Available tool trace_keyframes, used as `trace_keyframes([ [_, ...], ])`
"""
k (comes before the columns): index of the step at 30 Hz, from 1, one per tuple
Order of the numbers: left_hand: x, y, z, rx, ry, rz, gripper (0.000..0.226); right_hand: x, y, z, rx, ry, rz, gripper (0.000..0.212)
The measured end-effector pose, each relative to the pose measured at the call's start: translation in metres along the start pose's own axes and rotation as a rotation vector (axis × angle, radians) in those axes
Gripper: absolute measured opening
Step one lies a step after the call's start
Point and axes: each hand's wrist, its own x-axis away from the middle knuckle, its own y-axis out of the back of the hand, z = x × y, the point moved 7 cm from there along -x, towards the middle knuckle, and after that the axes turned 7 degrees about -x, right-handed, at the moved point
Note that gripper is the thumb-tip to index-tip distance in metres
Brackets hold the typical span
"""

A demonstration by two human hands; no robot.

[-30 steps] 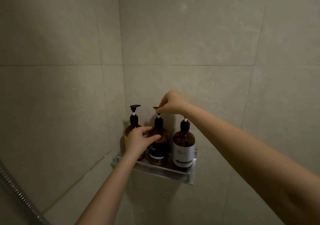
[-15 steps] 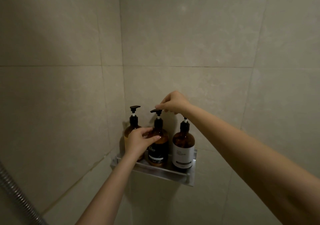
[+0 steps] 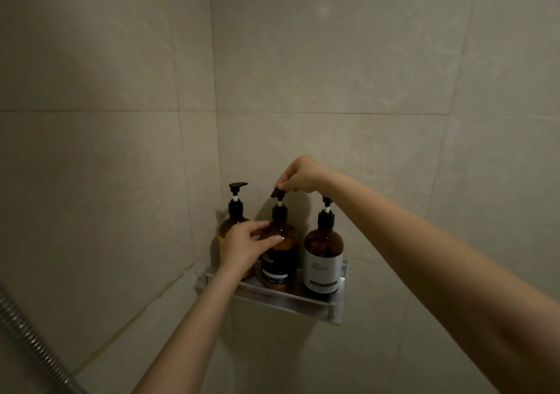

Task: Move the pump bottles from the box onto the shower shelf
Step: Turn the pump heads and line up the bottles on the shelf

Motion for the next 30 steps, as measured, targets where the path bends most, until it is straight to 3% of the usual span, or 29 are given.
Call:
trace_keyframes([
  [9,0.006,0.002,-0.007,-0.077,-0.055,-0.026,0.051,-0.001,0.004,0.002,-0.04,0.06,-0.053,0.026],
  [11,0.013,0.016,-0.01,-0.044,-0.061,-0.169,0.041,-0.002,0.006,0.013,-0.054,0.121,-0.105,0.025],
  [14,0.027,0.052,-0.009,0.054,-0.036,-0.517,0.021,-0.003,0.003,0.036,0.006,0.206,-0.16,0.02],
  [16,0.028,0.065,-0.005,0.074,-0.013,-0.592,0.024,-0.005,-0.007,0.05,0.038,0.241,-0.126,0.017],
  [21,0.019,0.059,0.01,-0.222,0.027,-0.425,0.048,-0.015,-0.037,0.066,0.161,0.268,-0.039,0.023],
  [24,0.014,0.057,0.025,-0.24,0.083,-0.34,0.056,-0.023,-0.05,0.07,0.212,0.272,-0.021,0.027],
  [30,0.011,0.057,0.025,-0.173,0.052,-0.302,0.037,-0.037,-0.063,0.069,0.303,0.247,-0.031,0.029],
])
